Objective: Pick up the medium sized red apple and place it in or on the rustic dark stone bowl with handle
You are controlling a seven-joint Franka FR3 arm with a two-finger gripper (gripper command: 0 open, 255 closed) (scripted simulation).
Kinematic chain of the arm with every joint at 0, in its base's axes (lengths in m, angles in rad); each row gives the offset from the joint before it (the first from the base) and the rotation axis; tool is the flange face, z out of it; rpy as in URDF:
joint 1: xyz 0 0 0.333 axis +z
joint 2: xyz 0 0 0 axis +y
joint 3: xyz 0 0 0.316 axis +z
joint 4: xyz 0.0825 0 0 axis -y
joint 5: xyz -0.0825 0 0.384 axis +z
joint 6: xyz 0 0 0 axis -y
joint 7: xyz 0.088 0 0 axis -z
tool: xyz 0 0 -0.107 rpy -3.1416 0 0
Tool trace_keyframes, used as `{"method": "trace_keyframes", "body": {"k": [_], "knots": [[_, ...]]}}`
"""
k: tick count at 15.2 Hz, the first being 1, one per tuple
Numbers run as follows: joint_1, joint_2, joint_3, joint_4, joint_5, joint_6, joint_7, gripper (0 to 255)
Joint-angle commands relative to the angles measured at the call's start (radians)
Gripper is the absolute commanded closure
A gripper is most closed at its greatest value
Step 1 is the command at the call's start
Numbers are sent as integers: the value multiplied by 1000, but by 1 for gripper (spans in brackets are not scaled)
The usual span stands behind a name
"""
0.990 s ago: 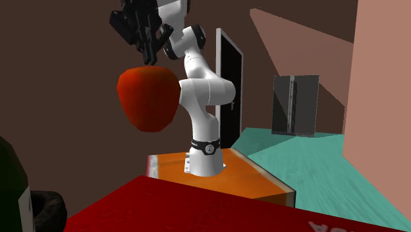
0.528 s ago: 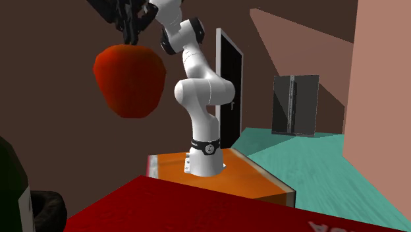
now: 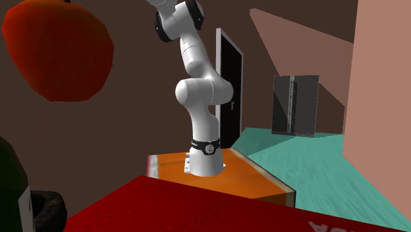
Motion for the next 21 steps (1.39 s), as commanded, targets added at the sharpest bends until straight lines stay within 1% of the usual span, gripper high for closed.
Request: {"method": "trace_keyframes", "body": {"k": [1, 3, 4, 5, 6, 7, 8, 9, 13, 17, 21], "knots": [[65, 81, -87, 107, 46, -30, -48, 255], [151, 176, -210, 217, 115, -64, -108, 255], [209, 233, -295, 277, 163, -86, -145, 255], [288, 304, -415, 339, 229, -113, -191, 255], [461, 392, -646, 407, 320, -149, -250, 255], [730, 265, -823, 495, 179, -162, -163, 255], [719, 278, -824, 477, 194, -149, -176, 255], [692, 257, -784, 457, 170, -133, -165, 255], [641, 268, -750, 387, 184, -79, -187, 255], [604, 276, -728, 323, 197, -27, -208, 255], [580, 278, -714, 264, 204, 24, -226, 255]]}}
